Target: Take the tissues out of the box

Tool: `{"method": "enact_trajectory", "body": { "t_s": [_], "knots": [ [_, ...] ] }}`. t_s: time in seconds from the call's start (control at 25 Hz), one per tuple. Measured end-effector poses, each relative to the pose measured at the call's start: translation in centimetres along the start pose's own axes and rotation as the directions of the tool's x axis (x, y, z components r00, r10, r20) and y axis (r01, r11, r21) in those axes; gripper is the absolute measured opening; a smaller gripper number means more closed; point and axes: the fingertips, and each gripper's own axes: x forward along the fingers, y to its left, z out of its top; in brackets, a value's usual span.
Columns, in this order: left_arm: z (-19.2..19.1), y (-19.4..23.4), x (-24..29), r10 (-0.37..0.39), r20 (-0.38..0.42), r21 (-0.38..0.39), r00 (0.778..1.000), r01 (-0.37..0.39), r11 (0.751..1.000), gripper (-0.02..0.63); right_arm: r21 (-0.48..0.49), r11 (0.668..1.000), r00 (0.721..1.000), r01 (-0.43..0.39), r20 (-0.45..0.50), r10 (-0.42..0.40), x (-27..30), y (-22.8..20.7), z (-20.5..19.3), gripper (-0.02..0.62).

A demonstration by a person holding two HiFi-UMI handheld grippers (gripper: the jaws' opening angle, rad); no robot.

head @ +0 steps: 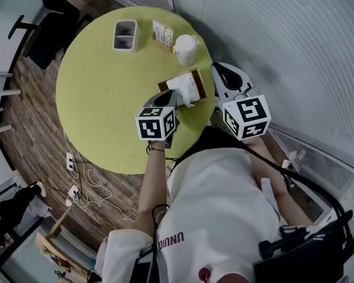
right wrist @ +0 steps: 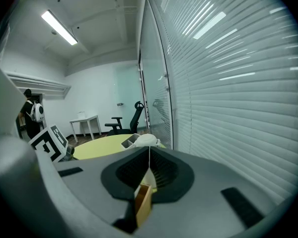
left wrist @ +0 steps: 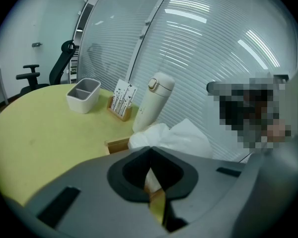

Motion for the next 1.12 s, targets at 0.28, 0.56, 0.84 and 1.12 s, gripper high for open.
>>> {"method": "enact_trajectory", "body": {
  "t_s": [0.28,0.56,0.84,1.12],
  "knots": [
    [0.2,0.0,-0.4,-0.008,0.013,-0.016,1.0,0.008,1.0,0.012,-0.002,1.0,1.0,-0.004,0.0,0.004,0.1,0.2,0.1,0.02],
    [0.4,-0.2,-0.7,-0.018,0.038,-0.019,0.999,0.018,1.0,0.012,-0.007,1.0,1.0,-0.011,0.002,0.011,0.0,0.2,0.0,0.02],
    [1.1,-0.4,-1.3,-0.013,0.072,-0.004,0.997,0.013,1.0,0.012,-0.011,1.0,1.0,-0.018,-0.002,0.018,0.1,0.4,0.0,0.02],
    [1.2,-0.5,-1.7,-0.008,0.089,-0.005,0.996,0.008,1.0,0.012,-0.016,1.0,1.0,-0.018,-0.002,0.018,0.1,0.4,-0.1,0.02]
  ]
}}
